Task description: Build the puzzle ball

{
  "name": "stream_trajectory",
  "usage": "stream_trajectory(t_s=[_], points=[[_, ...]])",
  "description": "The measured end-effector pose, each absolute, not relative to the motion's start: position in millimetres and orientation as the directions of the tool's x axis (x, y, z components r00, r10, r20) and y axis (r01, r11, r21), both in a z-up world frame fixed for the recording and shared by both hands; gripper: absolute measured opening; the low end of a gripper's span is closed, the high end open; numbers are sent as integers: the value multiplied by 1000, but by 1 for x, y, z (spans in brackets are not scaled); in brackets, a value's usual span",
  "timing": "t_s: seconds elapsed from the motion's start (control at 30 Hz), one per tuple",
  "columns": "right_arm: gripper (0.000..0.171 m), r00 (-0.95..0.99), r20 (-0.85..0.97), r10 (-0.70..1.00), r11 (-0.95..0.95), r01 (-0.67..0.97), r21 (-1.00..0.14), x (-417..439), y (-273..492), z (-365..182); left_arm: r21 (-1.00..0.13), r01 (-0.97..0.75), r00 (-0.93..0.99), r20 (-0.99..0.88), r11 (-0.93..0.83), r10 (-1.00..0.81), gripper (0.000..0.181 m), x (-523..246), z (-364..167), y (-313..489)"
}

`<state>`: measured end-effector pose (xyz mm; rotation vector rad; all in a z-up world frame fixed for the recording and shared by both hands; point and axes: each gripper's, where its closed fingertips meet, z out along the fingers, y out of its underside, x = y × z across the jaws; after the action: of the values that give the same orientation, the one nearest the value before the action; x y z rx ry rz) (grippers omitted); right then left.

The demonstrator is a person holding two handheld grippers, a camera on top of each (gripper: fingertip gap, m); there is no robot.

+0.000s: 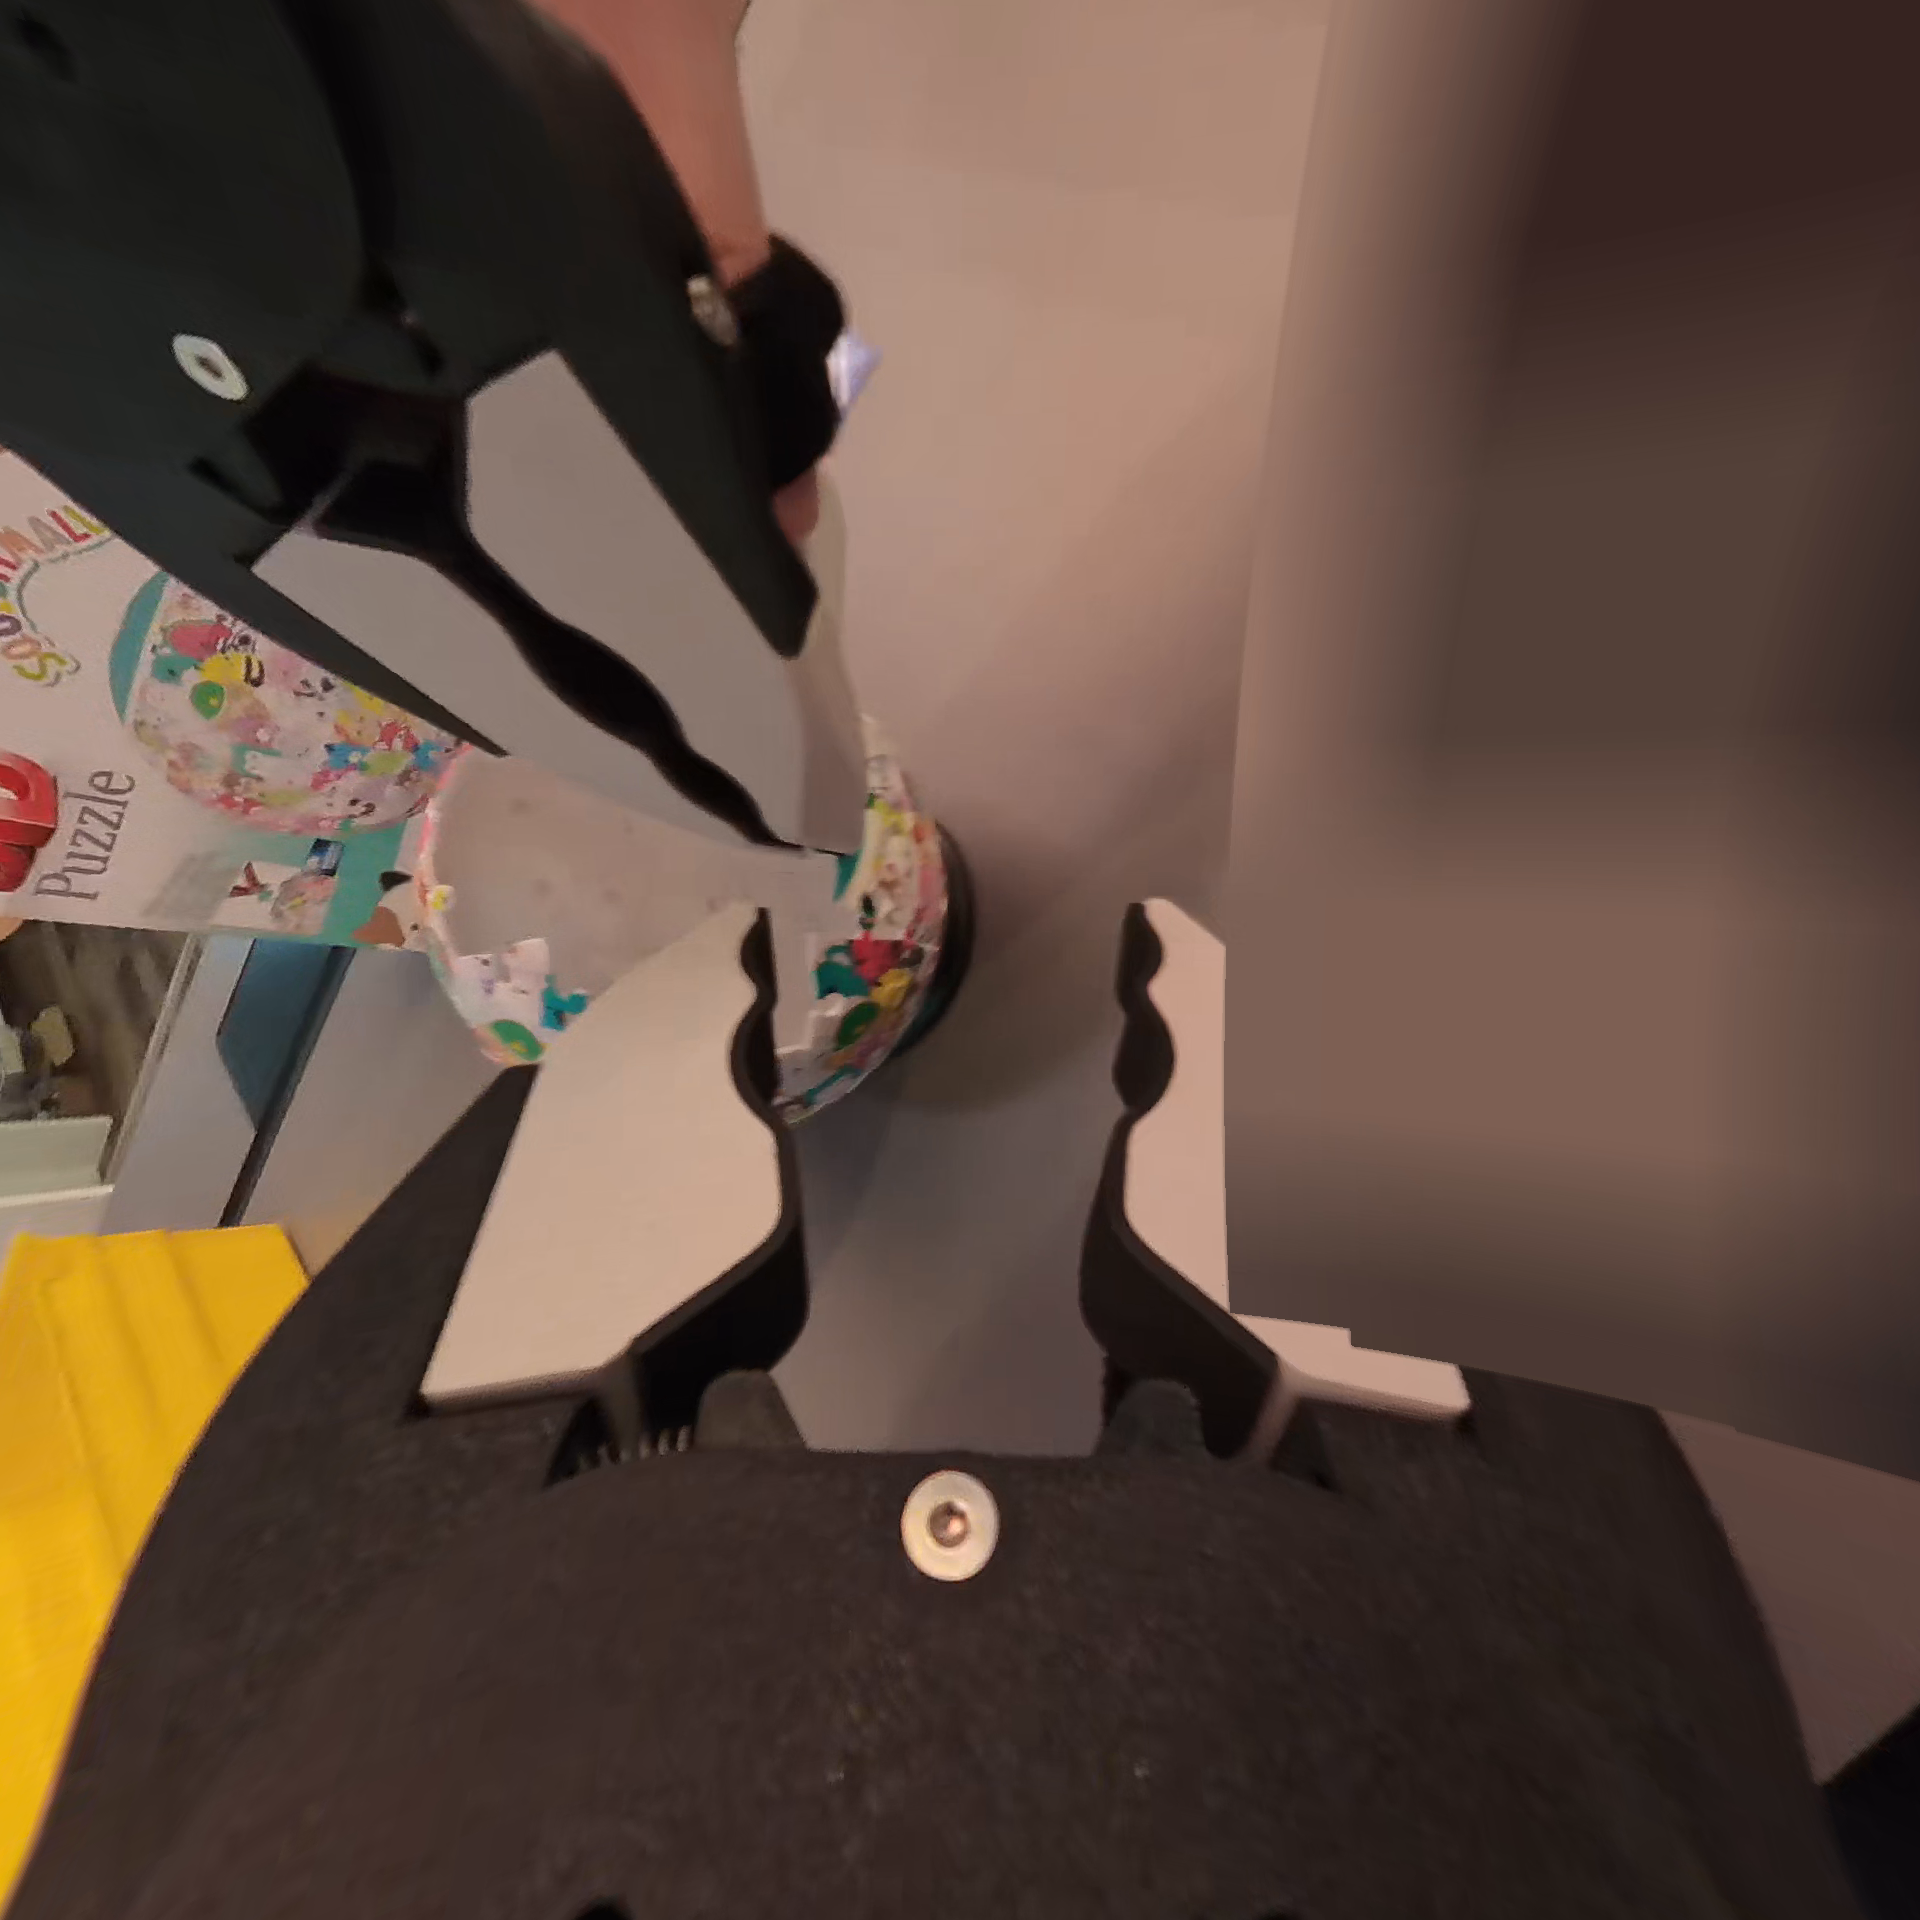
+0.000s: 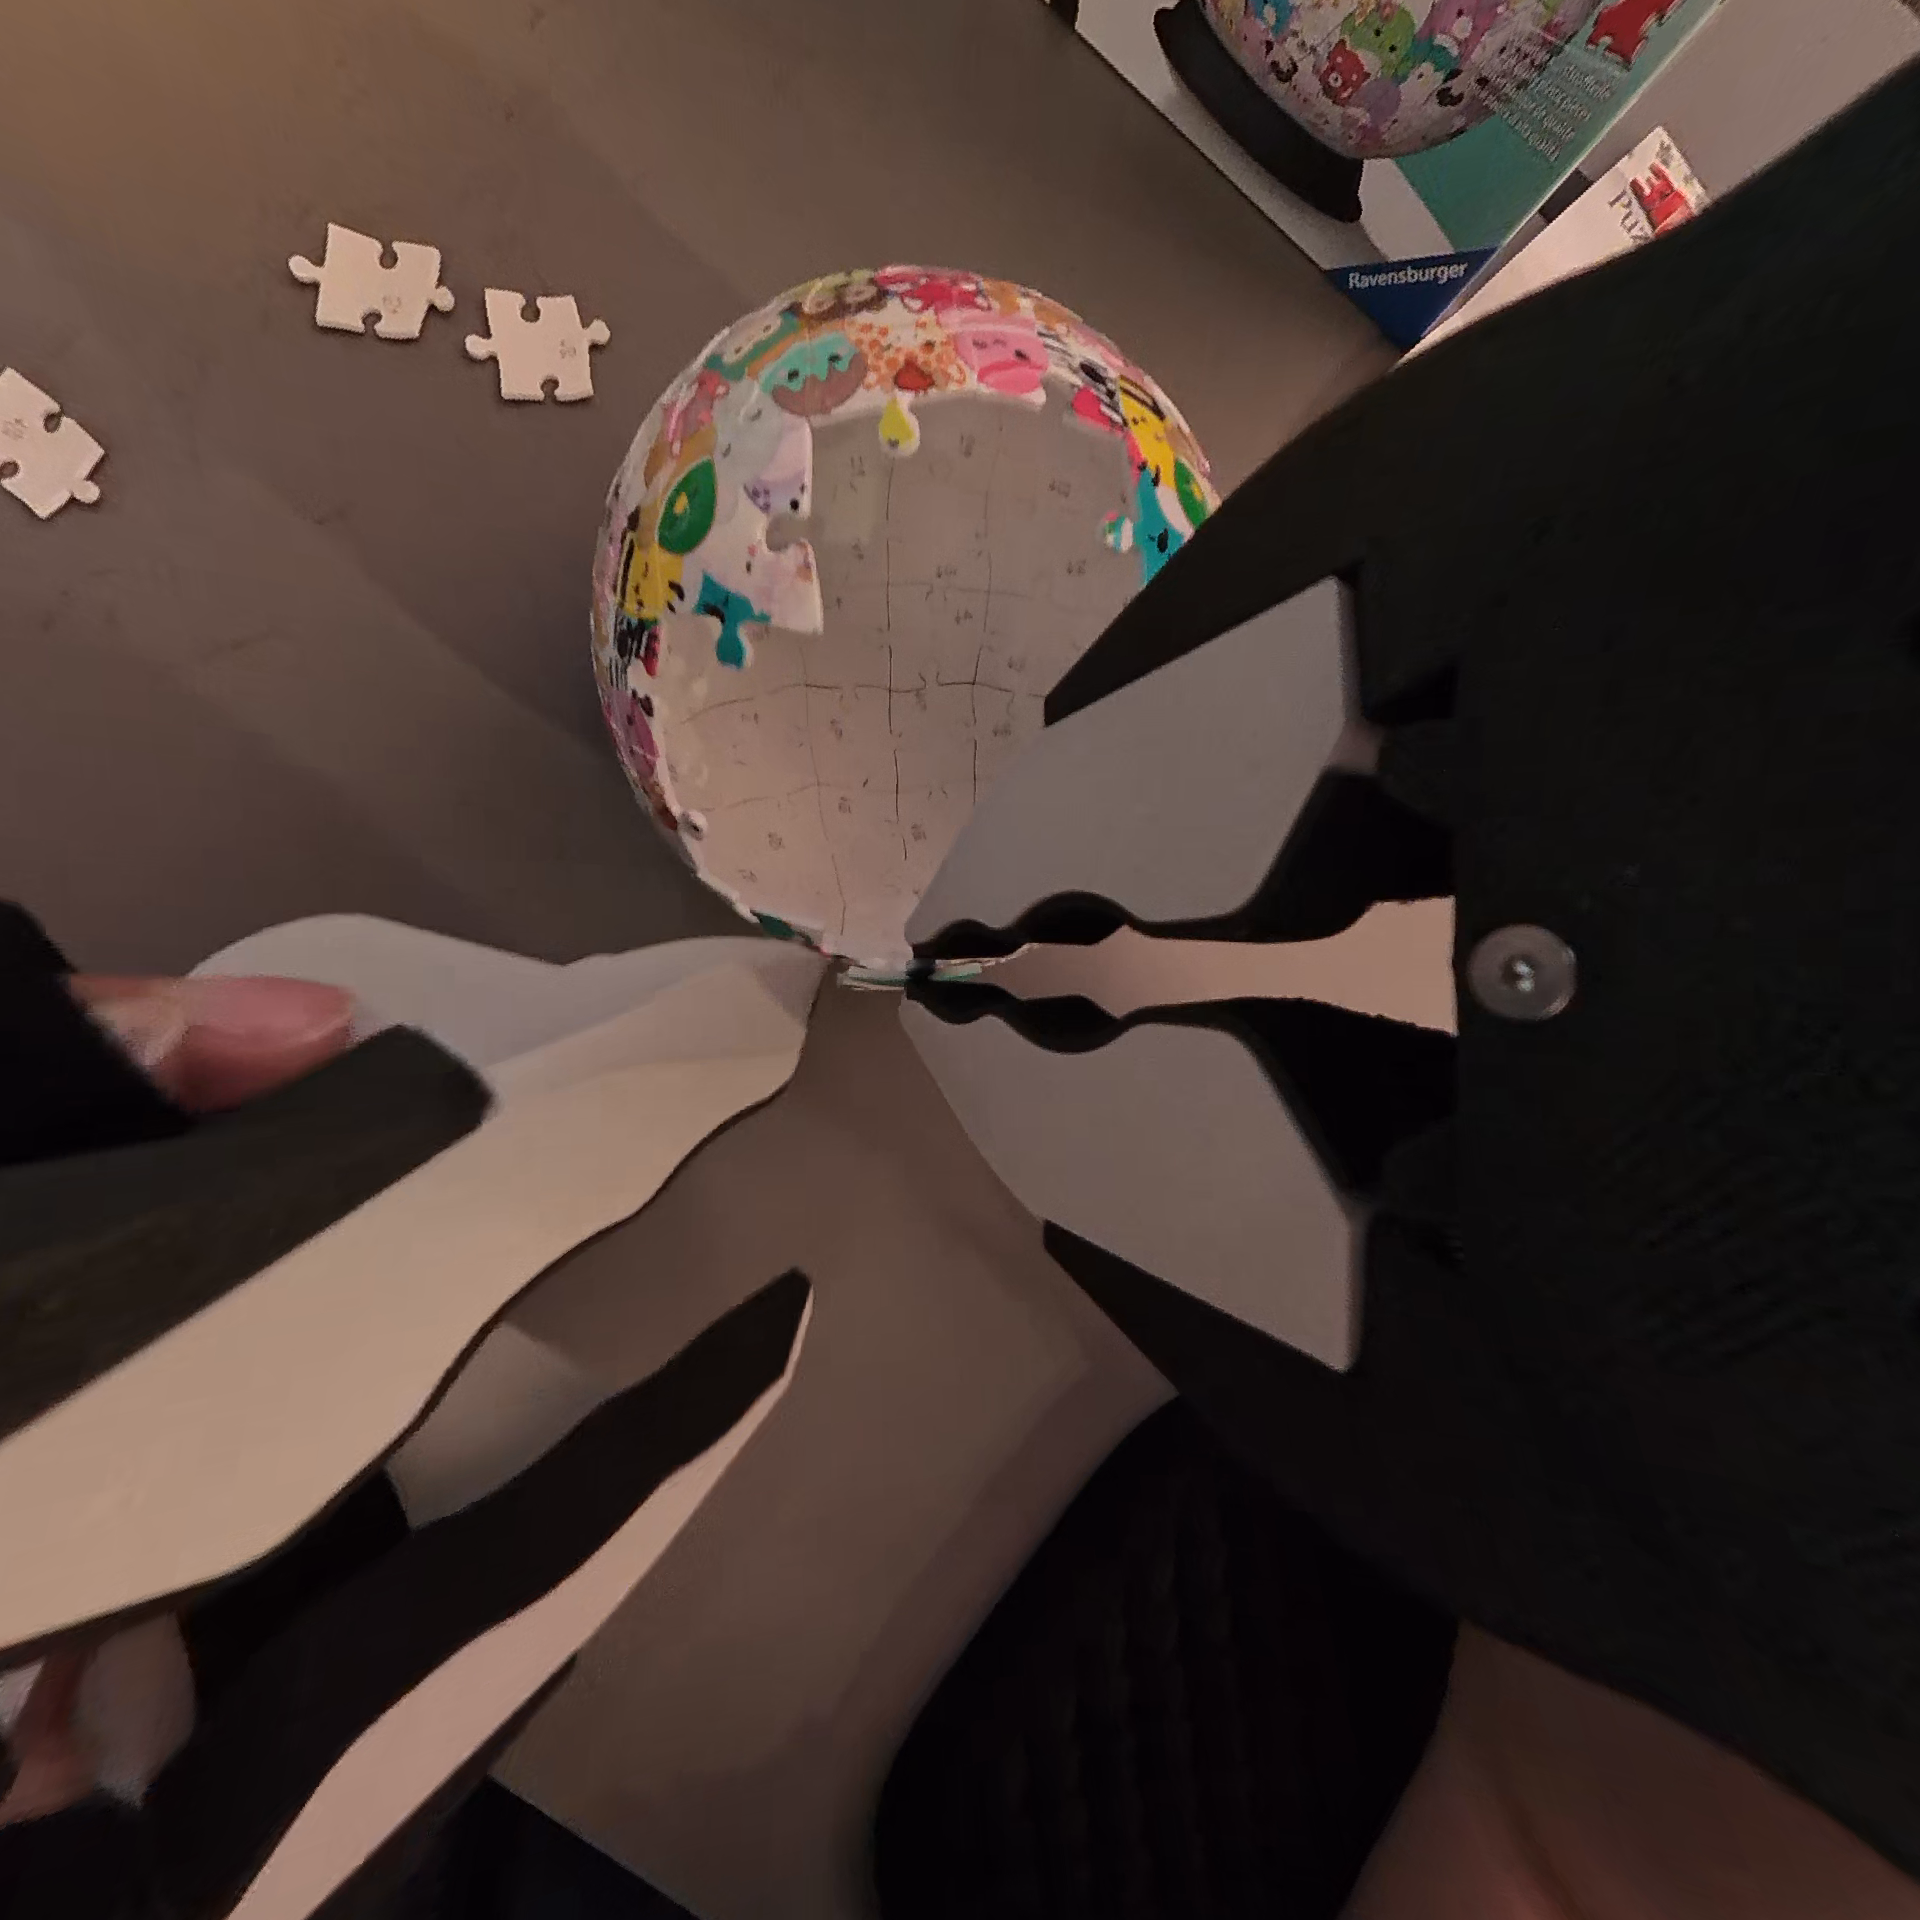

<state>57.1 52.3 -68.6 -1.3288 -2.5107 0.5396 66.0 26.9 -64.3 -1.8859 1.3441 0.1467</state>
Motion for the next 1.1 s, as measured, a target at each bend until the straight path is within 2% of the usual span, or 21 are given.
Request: stream_trajectory(t_s=[0.03, 0.1, 0.13, 0.27, 0.4, 0.83, 1.1], points=[[5, -554, 47, 831, 517, 738, -433, 57, 53, -69, -535, -836, 434, -510, -121, -742, 56, 65, -63, 31], [5, -556, 48, 830, 518, 736, -436, 57, 53, -69, -541, -833, 437, -514, -116, -738, 49, 64, -60, 37], [5, -557, 49, 829, 519, 734, -438, 56, 53, -69, -537, -836, 433, -519, -113, -737, 39, 63, -59, 40], [5, -556, 54, 829, 520, 733, -439, 57, 54, -68, -501, -856, 421, -535, -126, -732, 29, 57, -63, 49], [5, -553, 56, 831, 518, 733, -441, 57, 56, -68, -500, -858, 418, -540, -121, -730, 12, 57, -62, 55], [5, -549, 71, 833, 520, 732, -440, 54, 58, -69, -434, -884, 388, -472, -174, -792, 16, 52, -71, 59], [4, -545, 86, 834, 522, 730, -440, 53, 58, -68, -369, -913, 341, -457, -174, -822, 8, 53, -73, 57]])
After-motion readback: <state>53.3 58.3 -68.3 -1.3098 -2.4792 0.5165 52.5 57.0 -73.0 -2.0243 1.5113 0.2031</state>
